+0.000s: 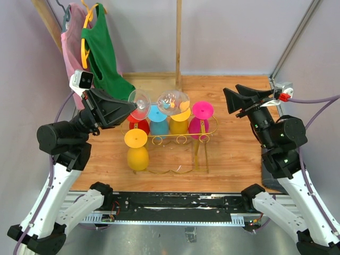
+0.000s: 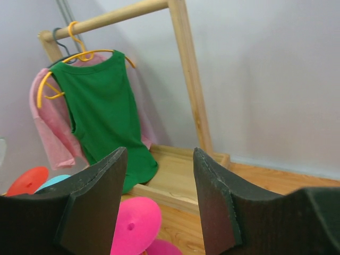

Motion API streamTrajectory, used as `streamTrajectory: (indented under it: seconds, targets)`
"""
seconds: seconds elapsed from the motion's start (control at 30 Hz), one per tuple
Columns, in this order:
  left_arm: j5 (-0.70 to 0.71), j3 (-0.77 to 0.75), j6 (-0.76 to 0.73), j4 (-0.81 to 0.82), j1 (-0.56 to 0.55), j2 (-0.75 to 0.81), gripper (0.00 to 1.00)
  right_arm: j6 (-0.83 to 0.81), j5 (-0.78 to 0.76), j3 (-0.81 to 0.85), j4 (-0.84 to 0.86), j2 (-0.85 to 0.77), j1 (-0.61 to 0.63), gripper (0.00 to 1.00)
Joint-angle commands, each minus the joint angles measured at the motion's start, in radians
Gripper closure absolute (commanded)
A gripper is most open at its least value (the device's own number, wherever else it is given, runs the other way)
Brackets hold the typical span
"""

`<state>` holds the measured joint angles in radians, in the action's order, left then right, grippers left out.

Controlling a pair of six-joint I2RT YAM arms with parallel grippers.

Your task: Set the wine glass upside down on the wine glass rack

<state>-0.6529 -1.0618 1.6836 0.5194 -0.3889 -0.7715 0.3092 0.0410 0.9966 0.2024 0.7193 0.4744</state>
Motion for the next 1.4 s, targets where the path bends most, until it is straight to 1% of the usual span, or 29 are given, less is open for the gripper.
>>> streamTrajectory:
  seconds: [0.0,0.1,0.27,0.4,0.53,0.7,0.9,0.97,1.03,1.13,1.37]
  targets:
    - [-0.032,-0.076,-0.011,0.04,-0.028,-0.027,1.0,-0.045,-0.103,-0.026,0.002,-0.034,-0.01,0.46]
    - [-0.035,-0.1,-0.016,0.04,-0.04,-0.052,1.0,-0.05,-0.125,-0.041,0.004,-0.042,-0.01,0.46]
    - [-0.042,-0.149,-0.031,0.04,-0.051,-0.127,1.0,-0.059,-0.222,-0.059,-0.021,-0.075,-0.01,0.46]
    - [-0.041,-0.188,-0.048,0.041,-0.074,-0.202,1.0,-0.07,-0.242,-0.073,-0.044,-0.113,-0.01,0.46]
    - [-0.037,-0.228,-0.065,0.042,-0.134,-0.279,1.0,-0.078,-0.279,-0.087,-0.075,-0.147,-0.01,0.46]
    - [-0.038,-0.281,-0.082,0.041,-0.208,-0.375,1.0,-0.081,-0.389,-0.099,-0.133,-0.185,-0.01,0.46]
    - [-0.022,-0.321,-0.114,0.037,-0.289,-0.451,1.0,-0.103,-0.477,-0.103,-0.172,-0.204,-0.01,0.45]
    - [-0.02,-0.333,-0.136,0.018,-0.329,-0.469,1.0,-0.11,-0.479,-0.097,-0.184,-0.195,-0.01,0.45]
    - [-0.011,-0.342,-0.16,-0.03,-0.355,-0.478,1.0,-0.109,-0.515,-0.092,-0.193,-0.182,-0.01,0.45]
    - [0.003,-0.337,-0.178,-0.061,-0.391,-0.48,1.0,-0.101,-0.539,-0.089,-0.195,-0.165,-0.01,0.45]
    - [0.037,-0.312,-0.227,-0.145,-0.462,-0.445,1.0,-0.088,-0.592,-0.074,-0.199,-0.11,-0.014,0.45]
